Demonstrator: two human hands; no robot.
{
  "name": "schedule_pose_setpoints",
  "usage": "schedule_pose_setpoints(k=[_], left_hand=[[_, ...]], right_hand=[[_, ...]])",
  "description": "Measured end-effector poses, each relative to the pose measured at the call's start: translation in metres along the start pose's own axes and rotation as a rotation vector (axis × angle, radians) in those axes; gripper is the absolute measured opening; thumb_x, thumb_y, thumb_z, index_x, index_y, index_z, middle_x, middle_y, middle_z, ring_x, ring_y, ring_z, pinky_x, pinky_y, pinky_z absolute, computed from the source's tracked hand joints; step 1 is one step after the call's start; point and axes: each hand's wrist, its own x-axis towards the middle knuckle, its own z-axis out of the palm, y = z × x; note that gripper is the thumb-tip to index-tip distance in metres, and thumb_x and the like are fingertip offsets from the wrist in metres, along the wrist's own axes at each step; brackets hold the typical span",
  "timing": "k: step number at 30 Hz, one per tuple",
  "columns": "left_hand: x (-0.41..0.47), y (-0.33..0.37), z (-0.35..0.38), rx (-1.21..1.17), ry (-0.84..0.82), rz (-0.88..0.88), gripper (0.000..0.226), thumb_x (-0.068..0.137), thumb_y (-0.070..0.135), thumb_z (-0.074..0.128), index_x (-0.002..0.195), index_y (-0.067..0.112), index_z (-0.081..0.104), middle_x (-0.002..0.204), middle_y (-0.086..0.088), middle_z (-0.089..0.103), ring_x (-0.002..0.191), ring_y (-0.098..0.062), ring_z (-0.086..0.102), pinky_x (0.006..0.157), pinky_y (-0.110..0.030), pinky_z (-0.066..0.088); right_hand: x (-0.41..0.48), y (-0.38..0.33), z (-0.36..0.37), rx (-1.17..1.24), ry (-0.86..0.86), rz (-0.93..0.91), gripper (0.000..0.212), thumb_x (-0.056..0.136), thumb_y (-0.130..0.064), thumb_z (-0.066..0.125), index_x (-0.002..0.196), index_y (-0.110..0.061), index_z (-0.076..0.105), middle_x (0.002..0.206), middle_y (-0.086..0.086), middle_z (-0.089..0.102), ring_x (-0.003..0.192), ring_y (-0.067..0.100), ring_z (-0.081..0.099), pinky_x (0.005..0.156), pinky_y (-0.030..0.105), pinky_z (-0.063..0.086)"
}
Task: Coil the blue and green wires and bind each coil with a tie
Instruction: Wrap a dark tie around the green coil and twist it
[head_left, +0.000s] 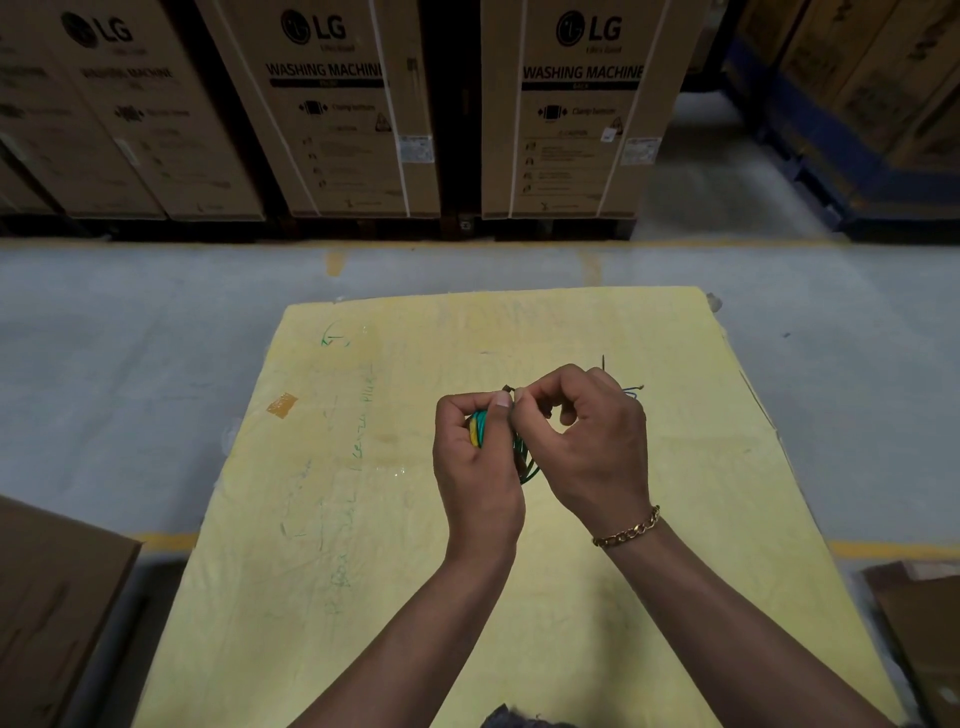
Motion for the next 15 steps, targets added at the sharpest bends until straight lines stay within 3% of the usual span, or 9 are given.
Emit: schedule_pose_setpoints(k=[5, 10, 15], left_hand=[[0.002, -0.003, -0.002, 0.041, 0.007, 0.037, 0.015, 0.097, 0.028, 0.064, 0.083, 0.033, 0.06, 0.09, -0.001, 0.07, 0.076, -0.016, 0.059, 0.065, -0.039, 0.053], [0.001, -0.002, -0.004, 0.137, -0.006, 0.142, 0.013, 0.099, 0.018, 0.063, 0.088, 0.022, 0.059, 0.081, 0.012, 0.067, 0.071, -0.005, 0.059, 0.063, -0.024, 0.048], [0.003, -0.002, -0.011, 0.241, -0.067, 0.225, 0.011, 0.098, 0.015, 0.063, 0.089, 0.02, 0.061, 0.08, 0.019, 0.066, 0.071, -0.002, 0.059, 0.063, -0.019, 0.047]], right_hand=[[0.002, 0.002, -0.001, 0.002, -0.031, 0.011, 0.02, 0.081, -0.037, 0.061, 0.068, -0.022, 0.063, 0.063, -0.017, 0.059, 0.064, 0.006, 0.048, 0.057, 0.033, 0.044], [0.006, 0.003, -0.006, 0.024, -0.116, 0.041, 0.021, 0.079, -0.041, 0.06, 0.068, -0.023, 0.063, 0.063, -0.018, 0.061, 0.065, 0.005, 0.051, 0.06, 0.032, 0.046], [0.016, 0.01, -0.016, 0.043, -0.293, 0.052, 0.014, 0.085, -0.035, 0.061, 0.079, -0.025, 0.067, 0.073, -0.015, 0.065, 0.071, 0.008, 0.052, 0.068, 0.034, 0.048]])
